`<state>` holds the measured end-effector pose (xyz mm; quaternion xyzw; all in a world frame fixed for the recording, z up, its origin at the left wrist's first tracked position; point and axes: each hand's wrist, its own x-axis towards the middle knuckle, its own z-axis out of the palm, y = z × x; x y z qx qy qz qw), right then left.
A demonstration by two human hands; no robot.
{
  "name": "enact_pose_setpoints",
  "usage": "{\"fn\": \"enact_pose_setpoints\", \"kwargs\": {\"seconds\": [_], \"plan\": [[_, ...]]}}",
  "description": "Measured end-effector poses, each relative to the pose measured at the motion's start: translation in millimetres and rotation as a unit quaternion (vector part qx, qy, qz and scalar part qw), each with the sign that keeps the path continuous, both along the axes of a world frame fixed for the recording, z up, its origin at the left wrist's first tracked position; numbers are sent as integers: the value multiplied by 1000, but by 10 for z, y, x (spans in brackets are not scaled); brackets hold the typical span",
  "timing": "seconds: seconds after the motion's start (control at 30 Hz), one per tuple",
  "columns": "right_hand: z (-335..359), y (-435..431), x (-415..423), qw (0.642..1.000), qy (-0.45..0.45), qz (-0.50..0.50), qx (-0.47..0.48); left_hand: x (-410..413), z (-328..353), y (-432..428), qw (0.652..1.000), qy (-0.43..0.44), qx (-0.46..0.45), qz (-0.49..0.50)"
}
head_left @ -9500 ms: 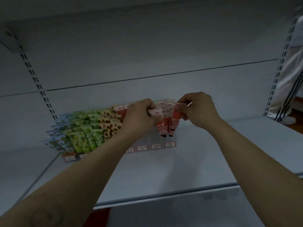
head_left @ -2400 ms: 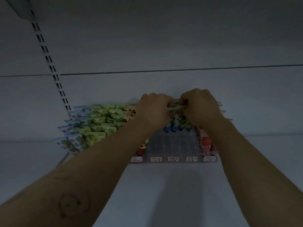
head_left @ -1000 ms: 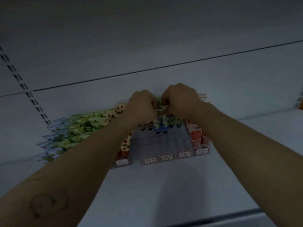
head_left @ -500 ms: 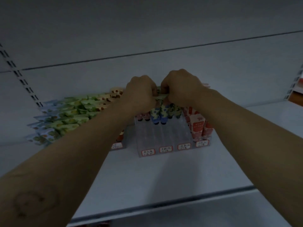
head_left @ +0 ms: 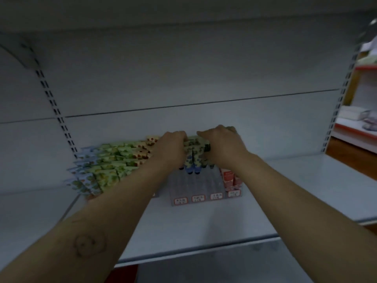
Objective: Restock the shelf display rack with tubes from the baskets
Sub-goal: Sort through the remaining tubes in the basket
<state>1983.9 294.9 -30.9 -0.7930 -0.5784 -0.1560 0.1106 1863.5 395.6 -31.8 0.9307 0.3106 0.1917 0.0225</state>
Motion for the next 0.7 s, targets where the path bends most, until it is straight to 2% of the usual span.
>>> {"fn": "enact_pose_setpoints", "kwargs": {"seconds": [0.17, 0.33, 0.47, 0.6, 0.7], "plan": [[-62, -670, -469, 998, 15, 32, 56, -508, -73, -540, 997, -34, 54, -31], [-523, -1301, -1061, 995, 88, 41, 0, -1234, -720, -1170, 998, -37, 12, -46], [-1190, -1646, -1366, 984, 123, 55, -117, -1633, -1510, -1573, 997, -9, -5, -81], [-1807, -1825, -1475, 957, 143, 42, -247, -1735, -2135, -1740, 986, 110, -100, -72], [-2179, -1829, -1462, 936, 133, 38, -323, -1732, -2485, -1766, 978, 138, -147, -60]]}}
